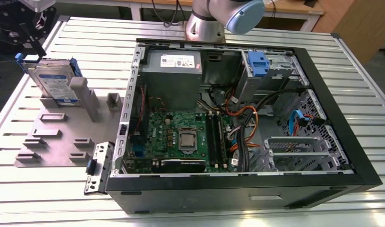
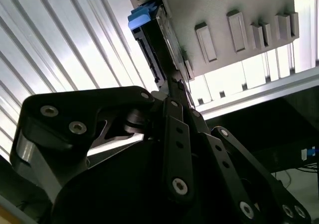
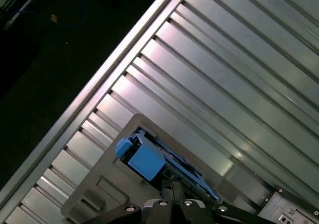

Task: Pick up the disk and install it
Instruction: 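Pick up the disk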

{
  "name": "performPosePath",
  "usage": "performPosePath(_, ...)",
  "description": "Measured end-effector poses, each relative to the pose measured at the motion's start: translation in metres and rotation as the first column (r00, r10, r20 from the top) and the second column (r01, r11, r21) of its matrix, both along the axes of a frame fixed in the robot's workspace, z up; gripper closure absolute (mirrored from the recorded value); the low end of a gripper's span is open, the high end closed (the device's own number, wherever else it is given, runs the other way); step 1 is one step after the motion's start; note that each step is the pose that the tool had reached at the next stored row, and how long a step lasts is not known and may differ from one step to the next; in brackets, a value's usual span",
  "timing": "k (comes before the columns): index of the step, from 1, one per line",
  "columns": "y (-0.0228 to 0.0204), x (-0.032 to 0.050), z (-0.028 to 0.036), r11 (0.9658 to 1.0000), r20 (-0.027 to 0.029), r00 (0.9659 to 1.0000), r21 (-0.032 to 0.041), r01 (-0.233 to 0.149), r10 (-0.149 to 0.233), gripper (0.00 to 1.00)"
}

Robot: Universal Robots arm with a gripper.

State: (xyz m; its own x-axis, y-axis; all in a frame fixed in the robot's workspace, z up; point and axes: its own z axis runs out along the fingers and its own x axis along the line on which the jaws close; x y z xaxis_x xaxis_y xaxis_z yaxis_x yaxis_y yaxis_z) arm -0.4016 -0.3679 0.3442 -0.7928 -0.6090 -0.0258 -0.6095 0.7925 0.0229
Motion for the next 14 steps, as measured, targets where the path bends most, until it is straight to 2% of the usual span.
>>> performPosePath(9, 0.0000, 0.0000, 0.0002, 1.0000, -0.0003, 1.0000, -0.0001, -0.009, 0.009, 0.89)
performPosePath(12, 0.0000, 0.0000, 0.0000, 0.9988, -0.0003, 0.9988, -0.0001, -0.049, 0.049, 0.89)
performPosePath(14, 0.0000, 0.0000, -0.0002, 0.9966, -0.0002, 0.9966, -0.0001, -0.082, 0.082, 0.89)
